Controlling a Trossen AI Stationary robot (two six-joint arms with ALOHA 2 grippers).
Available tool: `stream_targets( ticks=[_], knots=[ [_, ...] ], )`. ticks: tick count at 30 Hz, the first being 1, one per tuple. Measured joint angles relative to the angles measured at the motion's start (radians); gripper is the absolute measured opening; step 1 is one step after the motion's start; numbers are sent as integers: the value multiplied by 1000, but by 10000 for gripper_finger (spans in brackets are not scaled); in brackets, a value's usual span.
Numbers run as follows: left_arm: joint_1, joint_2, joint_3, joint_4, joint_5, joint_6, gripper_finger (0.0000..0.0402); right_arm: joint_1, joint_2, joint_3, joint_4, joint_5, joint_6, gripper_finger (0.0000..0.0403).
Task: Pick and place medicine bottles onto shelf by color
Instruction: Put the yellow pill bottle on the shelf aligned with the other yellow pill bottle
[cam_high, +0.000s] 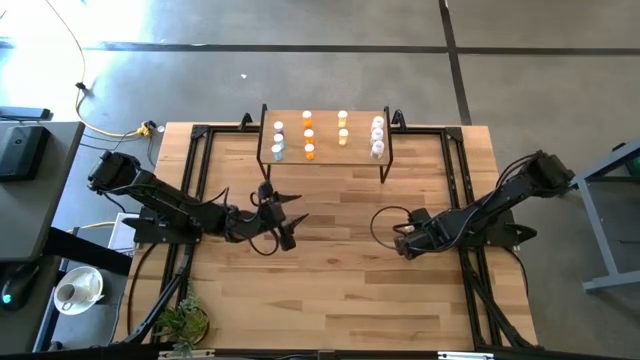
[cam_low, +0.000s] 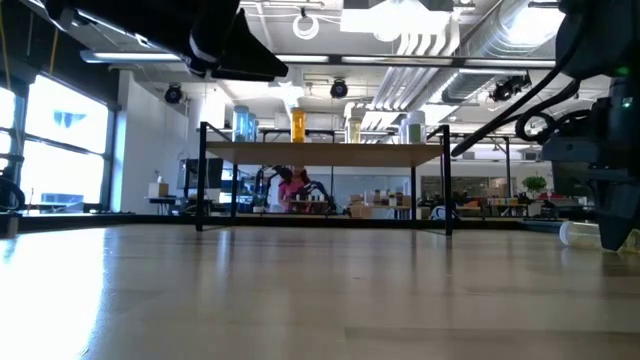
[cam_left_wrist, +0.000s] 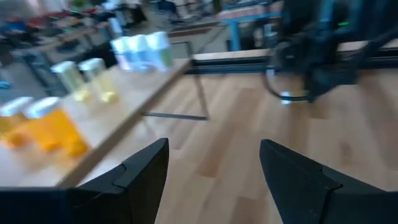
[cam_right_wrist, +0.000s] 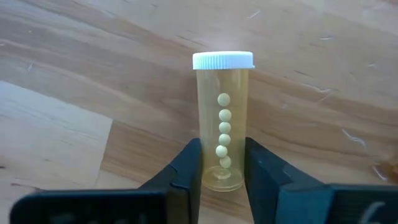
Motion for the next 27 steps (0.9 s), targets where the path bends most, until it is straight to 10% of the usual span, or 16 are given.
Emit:
stream_targets(
  ticks=[9,27],
  knots=[
    [66,0,0,15,309,-101,243,-1,3,42,117,131,-156,89],
    [108,0,0,90,490,-183,243,-25,3,46,869,290,-1020,87]
  ],
)
